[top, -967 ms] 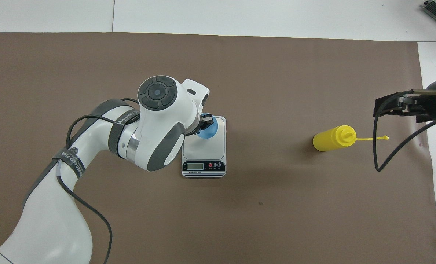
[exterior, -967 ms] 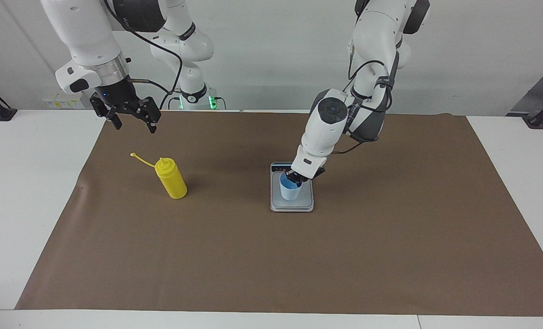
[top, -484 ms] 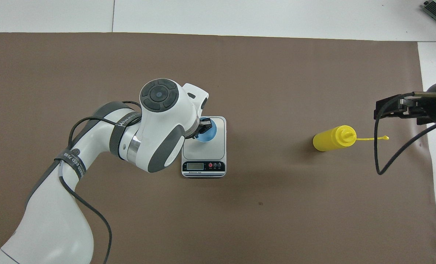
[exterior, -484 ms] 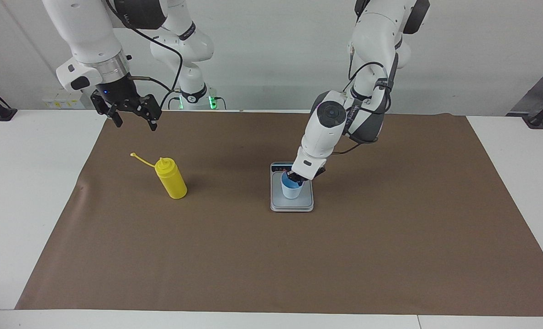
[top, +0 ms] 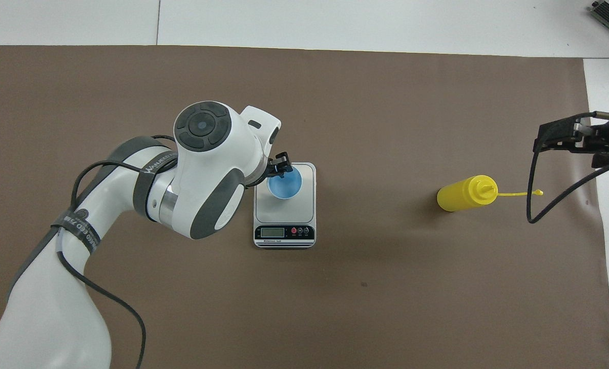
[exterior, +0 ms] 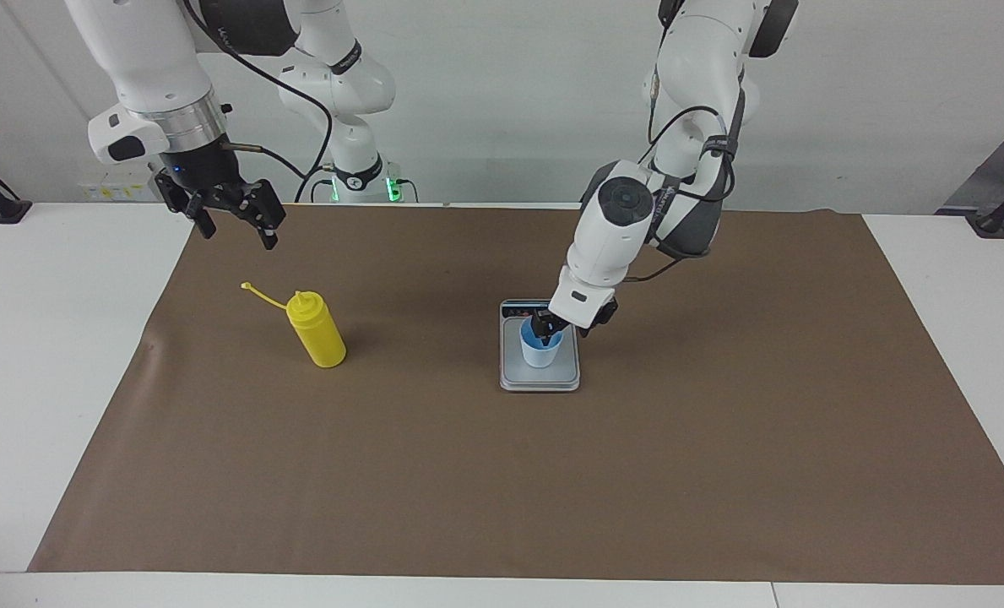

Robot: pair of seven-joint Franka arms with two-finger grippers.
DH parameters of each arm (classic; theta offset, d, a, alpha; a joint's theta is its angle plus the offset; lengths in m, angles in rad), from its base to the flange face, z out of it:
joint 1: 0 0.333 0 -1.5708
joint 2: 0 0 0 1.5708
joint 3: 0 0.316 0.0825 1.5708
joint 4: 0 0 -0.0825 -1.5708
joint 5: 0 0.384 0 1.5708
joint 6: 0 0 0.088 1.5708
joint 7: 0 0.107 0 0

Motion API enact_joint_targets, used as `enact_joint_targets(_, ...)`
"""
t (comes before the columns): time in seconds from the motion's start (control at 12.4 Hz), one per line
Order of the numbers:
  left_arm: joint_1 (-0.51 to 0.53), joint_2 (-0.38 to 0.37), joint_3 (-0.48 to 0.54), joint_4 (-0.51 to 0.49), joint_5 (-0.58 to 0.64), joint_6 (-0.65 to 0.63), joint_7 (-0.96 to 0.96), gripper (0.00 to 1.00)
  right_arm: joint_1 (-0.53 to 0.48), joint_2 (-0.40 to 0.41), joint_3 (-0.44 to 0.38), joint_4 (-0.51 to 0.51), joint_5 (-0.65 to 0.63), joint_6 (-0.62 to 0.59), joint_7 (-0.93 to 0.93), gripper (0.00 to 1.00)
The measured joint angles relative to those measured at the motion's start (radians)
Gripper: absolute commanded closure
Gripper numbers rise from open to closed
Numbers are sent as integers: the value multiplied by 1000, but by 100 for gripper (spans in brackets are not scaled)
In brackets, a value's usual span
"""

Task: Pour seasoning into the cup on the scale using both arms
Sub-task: 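Release the cup on the scale and withdraw the left gripper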

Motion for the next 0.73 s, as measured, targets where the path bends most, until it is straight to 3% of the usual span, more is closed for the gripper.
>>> enact_joint_targets(0.4,165,-154,10,-1,44,-194,286,0,-111,53,-3,-30,160,0,295,0)
enact_joint_targets(0.73,305,-253,11,-2,64,-334,567,0,-213,142,-5,-48,324,-4,398,0)
